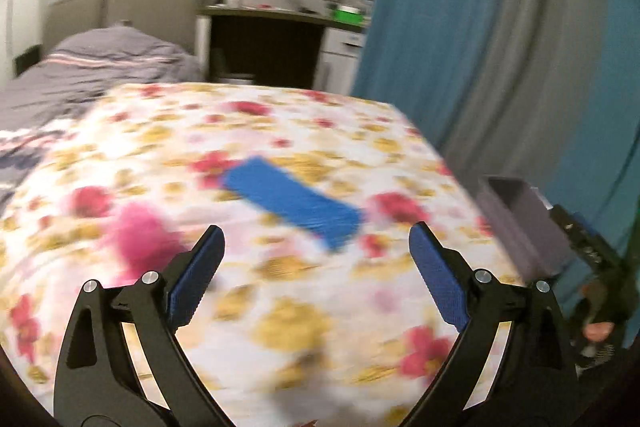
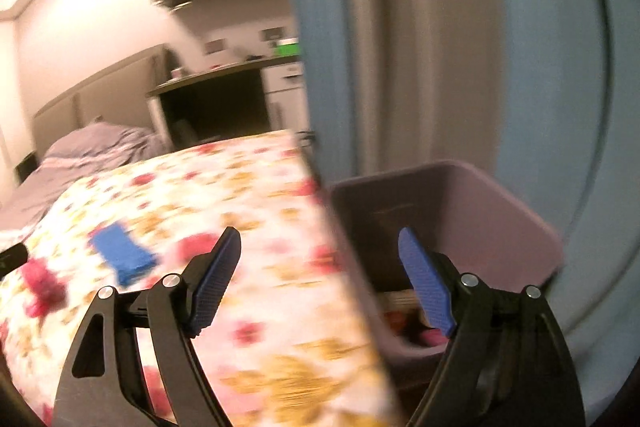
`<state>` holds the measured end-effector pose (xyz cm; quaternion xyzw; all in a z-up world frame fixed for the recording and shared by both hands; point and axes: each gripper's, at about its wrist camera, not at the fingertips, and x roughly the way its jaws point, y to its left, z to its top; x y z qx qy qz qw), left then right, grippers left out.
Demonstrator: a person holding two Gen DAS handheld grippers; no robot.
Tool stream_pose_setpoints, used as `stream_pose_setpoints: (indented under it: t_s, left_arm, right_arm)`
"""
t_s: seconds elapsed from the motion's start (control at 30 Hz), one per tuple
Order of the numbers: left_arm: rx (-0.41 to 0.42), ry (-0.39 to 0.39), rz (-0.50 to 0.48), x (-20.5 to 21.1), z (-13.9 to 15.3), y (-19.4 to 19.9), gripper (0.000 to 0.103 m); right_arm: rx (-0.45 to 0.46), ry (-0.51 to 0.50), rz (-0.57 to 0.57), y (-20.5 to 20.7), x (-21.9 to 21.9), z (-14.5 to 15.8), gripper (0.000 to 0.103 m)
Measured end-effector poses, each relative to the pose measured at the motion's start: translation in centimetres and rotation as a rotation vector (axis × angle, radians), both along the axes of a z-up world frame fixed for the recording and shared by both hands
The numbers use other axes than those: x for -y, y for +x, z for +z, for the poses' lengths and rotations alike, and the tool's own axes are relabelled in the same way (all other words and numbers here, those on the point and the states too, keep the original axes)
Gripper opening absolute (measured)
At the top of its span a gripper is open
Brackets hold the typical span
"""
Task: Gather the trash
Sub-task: 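Move both tools back toward the pink bag and blue brush on the bed, then grasp the pink bag with the left tool while the right tool grasps the blue brush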
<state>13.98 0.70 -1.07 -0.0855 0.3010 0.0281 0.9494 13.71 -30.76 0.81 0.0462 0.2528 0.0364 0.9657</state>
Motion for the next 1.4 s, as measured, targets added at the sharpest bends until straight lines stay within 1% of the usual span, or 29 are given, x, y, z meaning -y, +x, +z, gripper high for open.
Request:
stream_pose_setpoints:
  t_s: [0.1,0.2,0.3,0.43,0.6,0.67,0.73,0.77,0.83,0.87,0.93,1.0,1.17,1.23,1.27,1.3,1.33,1.37,1.4]
  left_arm:
    - [-0.020,0.041,0.074,-3.0,-0.5,-1.1,0.092]
    - [-0.037,0.022,0.127,-6.2,-1.3,-2.2,0.092]
    - [-0.049,0.011,0.150,-8.0,-2.0,-2.8,0.092]
    - [-0.071,-0.016,0.149,-9.9,-3.5,-2.0,0.092]
    - [-0.118,-0.051,0.158,-11.2,-5.3,0.0,0.091]
    - [-0.140,-0.079,0.152,-11.8,-6.0,0.9,0.083]
    - [-0.168,-0.086,0.141,-11.9,-6.6,1.8,0.066]
    - [-0.177,-0.086,0.129,-11.8,-6.9,2.2,0.063]
    - [-0.184,-0.079,0.115,-11.6,-7.3,2.6,0.051]
    - [-0.181,-0.078,0.111,-11.6,-7.3,2.8,0.048]
    - [-0.178,-0.083,0.107,-11.8,-7.3,3.0,0.036]
    - [-0.173,-0.081,0.102,-11.8,-7.2,3.1,0.031]
    - [-0.155,-0.055,0.086,-11.5,-6.9,2.9,0.027]
    - [-0.142,-0.057,0.086,-11.6,-6.5,2.7,0.027]
    - [-0.137,-0.057,0.087,-11.6,-6.3,2.6,0.027]
    - [-0.133,-0.056,0.087,-11.6,-6.1,2.6,0.027]
    - [-0.127,-0.058,0.086,-11.6,-5.9,2.4,0.027]
    - [-0.122,-0.057,0.087,-11.6,-5.7,2.3,0.027]
    - [-0.119,-0.057,0.087,-11.6,-5.6,2.2,0.027]
  right_arm:
    - [-0.007,-0.021,0.097,-0.3,-4.3,0.1,0.079]
    - [-0.019,-0.062,0.178,-0.6,-8.6,-0.3,0.079]
    - [-0.048,-0.091,0.242,-0.6,-12.4,-1.2,0.079]
    - [-0.074,-0.110,0.291,-0.3,-16.0,-2.0,0.079]
    - [-0.117,-0.141,0.304,1.1,-18.8,-3.2,0.079]
    - [-0.132,-0.149,0.307,1.7,-19.5,-3.6,0.079]
    - [-0.149,-0.154,0.306,2.6,-20.1,-4.2,0.079]
    - [-0.161,-0.151,0.307,3.2,-20.5,-4.4,0.079]
    - [-0.181,-0.149,0.309,4.4,-21.1,-4.9,0.078]
    - [-0.192,-0.149,0.308,5.2,-21.5,-5.1,0.076]
    - [-0.206,-0.152,0.309,6.2,-22.1,-5.6,0.072]
    - [-0.225,-0.152,0.318,7.3,-22.8,-6.1,0.068]
    - [-0.269,-0.156,0.339,9.3,-24.2,-7.5,0.059]
    - [-0.292,-0.145,0.347,9.8,-24.3,-7.8,0.051]
    - [-0.301,-0.137,0.348,10.1,-24.3,-7.9,0.049]
    - [-0.308,-0.130,0.348,10.3,-24.3,-8.0,0.045]
    - [-0.316,-0.126,0.349,10.4,-24.3,-8.1,0.036]
    - [-0.332,-0.120,0.351,10.7,-24.3,-8.3,0.031]
    - [-0.344,-0.115,0.354,10.9,-24.2,-8.5,0.024]
